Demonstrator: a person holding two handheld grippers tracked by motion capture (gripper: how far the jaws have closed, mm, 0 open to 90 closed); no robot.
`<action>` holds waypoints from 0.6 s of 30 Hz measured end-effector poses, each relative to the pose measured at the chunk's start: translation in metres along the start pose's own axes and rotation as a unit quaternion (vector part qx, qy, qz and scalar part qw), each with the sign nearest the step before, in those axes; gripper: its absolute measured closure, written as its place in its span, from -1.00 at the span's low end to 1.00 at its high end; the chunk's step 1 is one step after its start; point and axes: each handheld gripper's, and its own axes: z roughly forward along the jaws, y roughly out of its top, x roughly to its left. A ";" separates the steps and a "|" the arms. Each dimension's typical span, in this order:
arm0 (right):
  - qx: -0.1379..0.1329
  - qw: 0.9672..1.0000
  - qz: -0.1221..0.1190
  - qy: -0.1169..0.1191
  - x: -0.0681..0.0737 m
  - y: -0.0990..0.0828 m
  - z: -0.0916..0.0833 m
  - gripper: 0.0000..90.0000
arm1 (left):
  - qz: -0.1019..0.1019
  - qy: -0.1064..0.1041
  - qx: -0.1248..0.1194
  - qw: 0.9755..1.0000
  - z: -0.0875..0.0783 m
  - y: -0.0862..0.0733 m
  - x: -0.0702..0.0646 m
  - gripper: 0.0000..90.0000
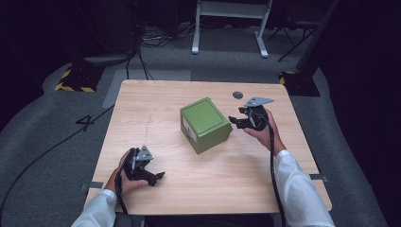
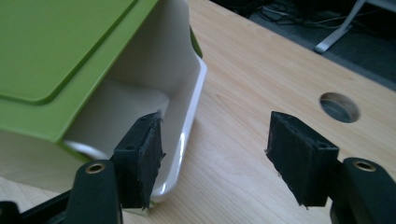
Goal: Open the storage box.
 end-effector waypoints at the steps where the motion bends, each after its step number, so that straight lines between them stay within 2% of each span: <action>1: 0.001 1.000 0.000 0.002 0.000 0.000 0.003 -0.20 | 0.000 0.000 0.000 1.000 0.000 0.000 0.000 -0.99; 6: 0.007 1.000 0.011 0.003 0.001 -0.001 0.013 -0.19 | 0.000 0.000 0.000 1.000 0.000 0.000 0.000 -0.99; 11: 0.030 0.999 0.020 0.022 0.000 -0.006 0.017 -0.18 | -0.001 0.000 0.000 1.000 0.000 0.000 0.000 -0.99; 14: 0.051 0.998 0.005 0.045 0.002 -0.008 0.018 -0.18 | 0.000 0.000 0.000 1.000 0.000 0.000 0.000 -0.99; 16: 0.063 0.997 -0.008 0.047 0.006 -0.009 0.019 -0.18 | 0.000 0.000 0.000 1.000 0.000 0.000 0.000 -0.99; 18: 0.063 0.996 -0.009 0.055 0.008 -0.011 0.019 -0.18 | 0.000 0.000 0.000 1.000 0.000 0.000 0.000 -0.99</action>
